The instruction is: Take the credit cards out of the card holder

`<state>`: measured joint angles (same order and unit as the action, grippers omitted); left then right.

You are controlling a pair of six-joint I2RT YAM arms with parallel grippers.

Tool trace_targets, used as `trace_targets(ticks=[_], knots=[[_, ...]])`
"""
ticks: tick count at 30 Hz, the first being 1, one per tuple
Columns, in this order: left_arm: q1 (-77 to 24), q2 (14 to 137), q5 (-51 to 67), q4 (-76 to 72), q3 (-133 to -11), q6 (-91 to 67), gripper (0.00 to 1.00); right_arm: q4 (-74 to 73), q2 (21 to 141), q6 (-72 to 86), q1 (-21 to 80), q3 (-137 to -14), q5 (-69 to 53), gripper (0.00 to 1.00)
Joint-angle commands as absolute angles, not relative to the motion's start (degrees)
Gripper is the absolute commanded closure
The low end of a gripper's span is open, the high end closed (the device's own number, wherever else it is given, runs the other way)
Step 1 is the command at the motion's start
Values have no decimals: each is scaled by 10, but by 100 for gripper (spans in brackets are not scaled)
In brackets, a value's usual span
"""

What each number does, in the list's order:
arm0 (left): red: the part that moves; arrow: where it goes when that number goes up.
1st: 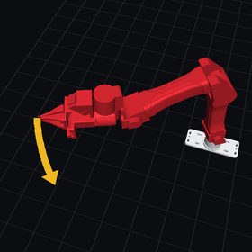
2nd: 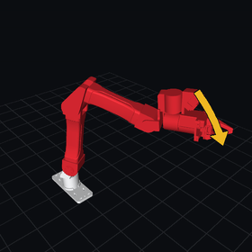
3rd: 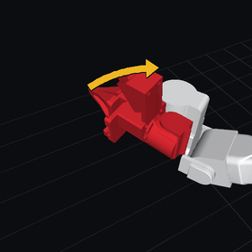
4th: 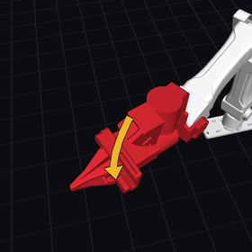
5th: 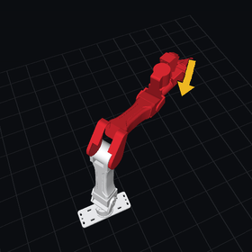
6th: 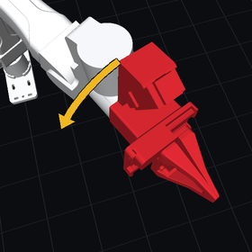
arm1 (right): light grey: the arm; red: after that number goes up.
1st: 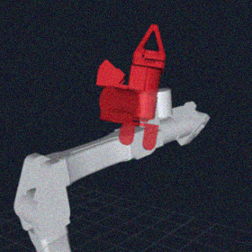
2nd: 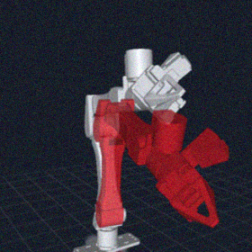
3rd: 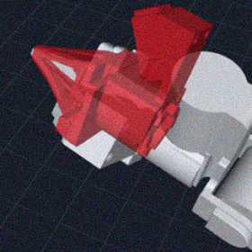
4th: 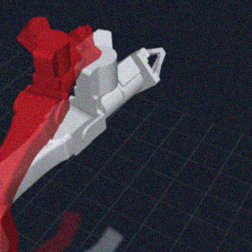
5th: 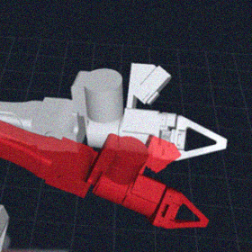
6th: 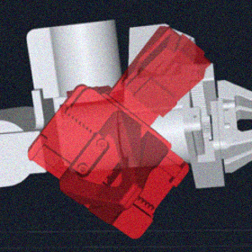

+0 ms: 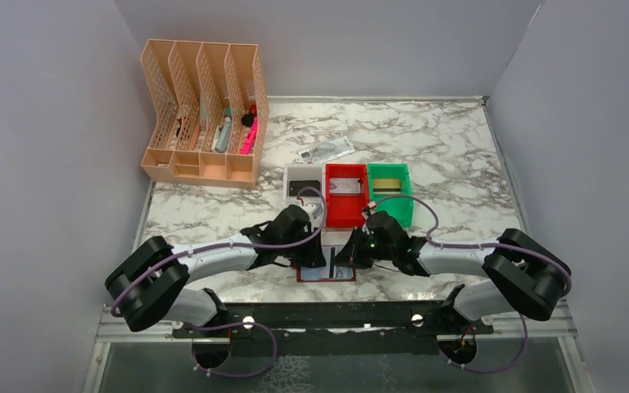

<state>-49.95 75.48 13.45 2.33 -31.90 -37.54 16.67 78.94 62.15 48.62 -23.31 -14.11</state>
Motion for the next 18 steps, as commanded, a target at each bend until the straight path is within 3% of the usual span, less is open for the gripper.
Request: trace_targets(ticks=[1, 7, 18], knots=[[-504, 789, 125, 17, -301, -380, 70, 164, 810, 639, 480, -228, -141, 89], [-511, 797, 110, 17, -294, -384, 77, 219, 817, 658, 478, -210, -162, 85], [-514, 792, 104, 18, -287, -383, 80, 279, 840, 671, 478, -200, -191, 84]])
